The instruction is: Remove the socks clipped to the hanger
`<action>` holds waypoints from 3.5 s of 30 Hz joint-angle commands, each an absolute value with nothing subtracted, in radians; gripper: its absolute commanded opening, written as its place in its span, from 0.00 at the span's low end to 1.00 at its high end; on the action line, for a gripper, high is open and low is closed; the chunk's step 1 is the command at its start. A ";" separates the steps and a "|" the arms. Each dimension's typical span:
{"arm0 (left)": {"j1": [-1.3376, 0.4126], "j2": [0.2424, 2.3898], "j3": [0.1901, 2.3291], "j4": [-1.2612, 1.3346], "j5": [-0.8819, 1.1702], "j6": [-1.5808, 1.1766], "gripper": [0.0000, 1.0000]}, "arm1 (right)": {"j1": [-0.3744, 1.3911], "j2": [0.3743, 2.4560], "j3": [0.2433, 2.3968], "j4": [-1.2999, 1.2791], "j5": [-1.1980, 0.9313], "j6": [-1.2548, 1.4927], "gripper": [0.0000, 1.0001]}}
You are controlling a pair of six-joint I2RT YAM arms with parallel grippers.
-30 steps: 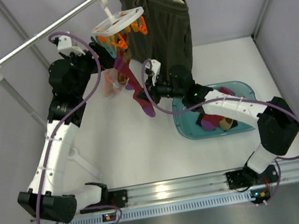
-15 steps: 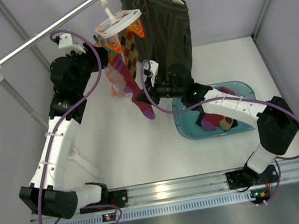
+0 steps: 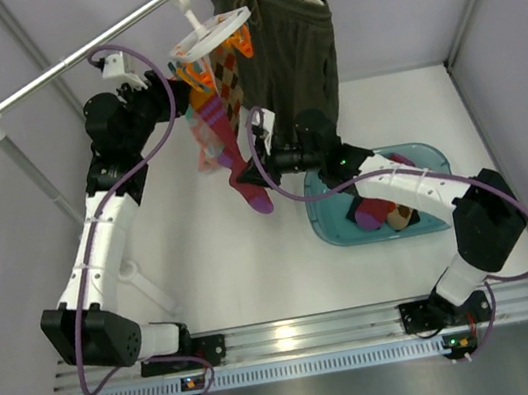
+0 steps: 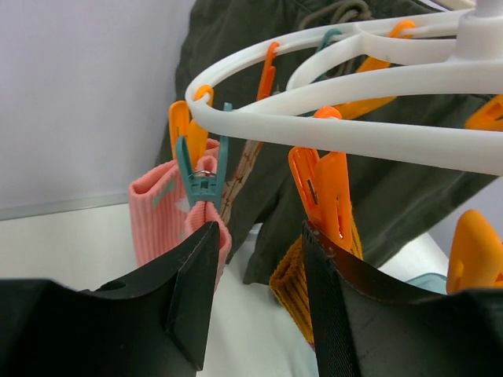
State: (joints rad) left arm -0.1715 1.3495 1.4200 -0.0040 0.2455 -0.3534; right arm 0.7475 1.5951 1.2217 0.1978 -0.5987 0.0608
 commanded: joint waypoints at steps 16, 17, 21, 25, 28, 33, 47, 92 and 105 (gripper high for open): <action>-0.167 1.269 1.387 0.115 0.344 -0.377 0.59 | 0.713 1.631 1.308 0.156 -0.617 0.023 0.00; -0.167 1.269 1.387 0.115 0.342 -0.376 0.59 | 0.710 1.626 1.308 0.155 -0.617 0.021 0.00; -0.167 1.240 1.365 0.115 0.348 -0.382 0.61 | 0.703 1.621 1.313 0.138 -0.572 0.021 0.00; -0.167 1.238 1.356 0.138 0.348 -0.388 0.62 | 0.695 1.624 1.322 0.124 -0.592 0.014 0.00; -0.166 1.269 1.381 0.140 0.353 -0.394 0.62 | 0.696 1.618 1.324 0.124 -0.617 0.009 0.00; -0.167 1.316 1.416 0.152 0.374 -0.399 0.58 | 0.695 1.614 1.330 0.109 -0.641 0.009 0.00; -0.152 1.400 1.450 0.256 0.428 -0.439 0.55 | 0.701 1.634 1.353 0.061 -0.704 -0.049 0.00; -0.155 0.843 1.005 -0.181 0.011 -0.532 0.98 | 0.311 1.177 0.870 -0.230 0.022 0.247 0.02; -0.155 0.686 1.074 -0.474 -0.178 -0.433 0.98 | 0.328 1.027 0.842 -0.351 -0.063 0.229 0.93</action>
